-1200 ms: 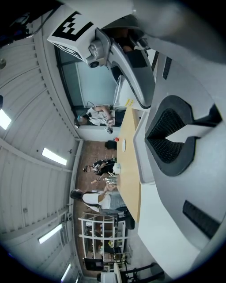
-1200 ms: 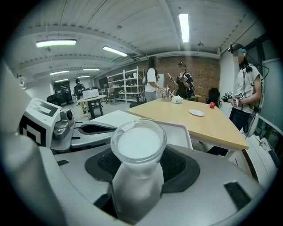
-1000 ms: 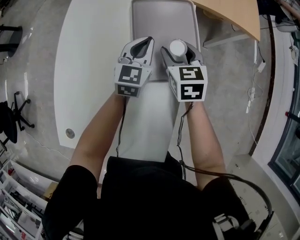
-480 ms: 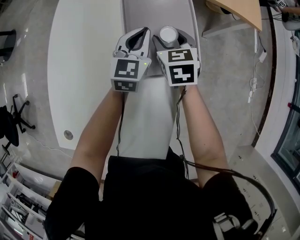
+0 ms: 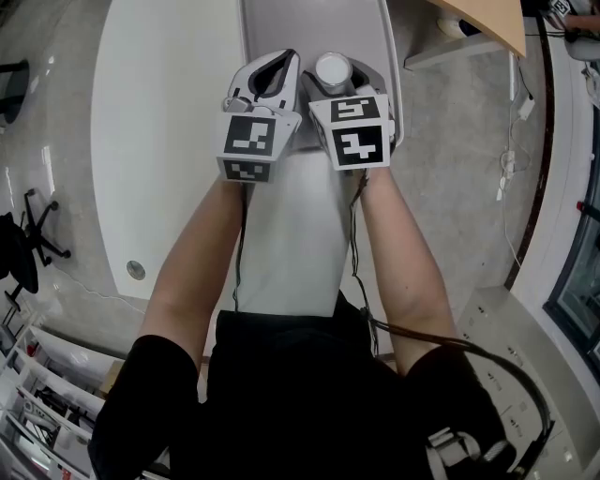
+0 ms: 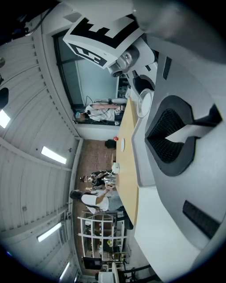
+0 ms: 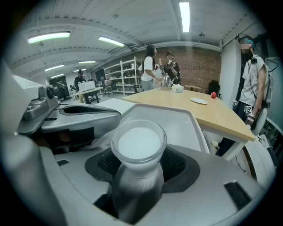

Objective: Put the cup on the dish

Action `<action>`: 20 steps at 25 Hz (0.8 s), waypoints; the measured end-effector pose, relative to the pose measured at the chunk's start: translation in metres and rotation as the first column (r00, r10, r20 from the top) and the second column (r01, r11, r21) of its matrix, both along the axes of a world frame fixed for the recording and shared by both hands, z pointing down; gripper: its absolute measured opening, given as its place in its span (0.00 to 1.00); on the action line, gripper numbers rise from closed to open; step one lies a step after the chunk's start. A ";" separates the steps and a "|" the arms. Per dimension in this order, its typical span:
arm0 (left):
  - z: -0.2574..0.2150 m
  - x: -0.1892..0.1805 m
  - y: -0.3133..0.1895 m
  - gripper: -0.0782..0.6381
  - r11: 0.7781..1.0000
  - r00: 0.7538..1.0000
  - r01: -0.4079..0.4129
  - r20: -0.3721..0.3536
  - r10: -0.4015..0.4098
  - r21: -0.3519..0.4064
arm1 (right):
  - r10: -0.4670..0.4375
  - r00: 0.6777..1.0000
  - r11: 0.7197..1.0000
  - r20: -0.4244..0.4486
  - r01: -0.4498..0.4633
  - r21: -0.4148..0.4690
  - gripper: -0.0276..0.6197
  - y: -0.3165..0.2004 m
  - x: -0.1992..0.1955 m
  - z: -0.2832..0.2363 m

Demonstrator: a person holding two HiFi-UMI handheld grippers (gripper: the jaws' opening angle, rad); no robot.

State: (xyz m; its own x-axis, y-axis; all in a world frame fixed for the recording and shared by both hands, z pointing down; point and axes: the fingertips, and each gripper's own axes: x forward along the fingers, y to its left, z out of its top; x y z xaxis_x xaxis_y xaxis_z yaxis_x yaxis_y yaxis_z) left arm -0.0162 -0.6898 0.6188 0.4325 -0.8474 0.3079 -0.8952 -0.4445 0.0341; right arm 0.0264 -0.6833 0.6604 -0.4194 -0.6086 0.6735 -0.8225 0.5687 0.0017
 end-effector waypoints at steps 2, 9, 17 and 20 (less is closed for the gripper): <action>0.000 0.001 0.000 0.11 1.000 1.000 -0.002 0.001 0.002 0.003 | 0.010 1.000 1.000 0.015 -0.010 0.006 0.43 -0.001 0.001 0.001; 0.001 0.003 0.001 0.11 1.000 1.000 -0.008 0.006 0.008 0.003 | 0.043 0.997 0.999 0.062 -0.044 0.006 0.43 -0.001 0.006 0.002; -0.004 0.003 0.008 0.11 1.000 1.000 -0.008 0.013 0.009 -0.020 | 0.049 0.994 0.997 0.101 -0.054 0.048 0.43 0.004 0.006 -0.013; -0.013 -0.001 0.009 0.11 1.000 1.000 -0.009 0.015 0.009 -0.011 | 0.043 0.991 0.996 0.129 -0.053 0.069 0.43 0.003 0.005 -0.029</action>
State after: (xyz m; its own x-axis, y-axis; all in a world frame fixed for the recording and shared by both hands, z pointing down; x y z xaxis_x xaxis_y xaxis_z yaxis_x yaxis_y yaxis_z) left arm -0.0168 -0.6805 0.6054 0.4350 -0.8403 0.3234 -0.8917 -0.4518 0.0254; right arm 0.0310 -0.6803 0.6310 -0.4679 -0.6751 0.5704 -0.8450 0.5308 -0.0649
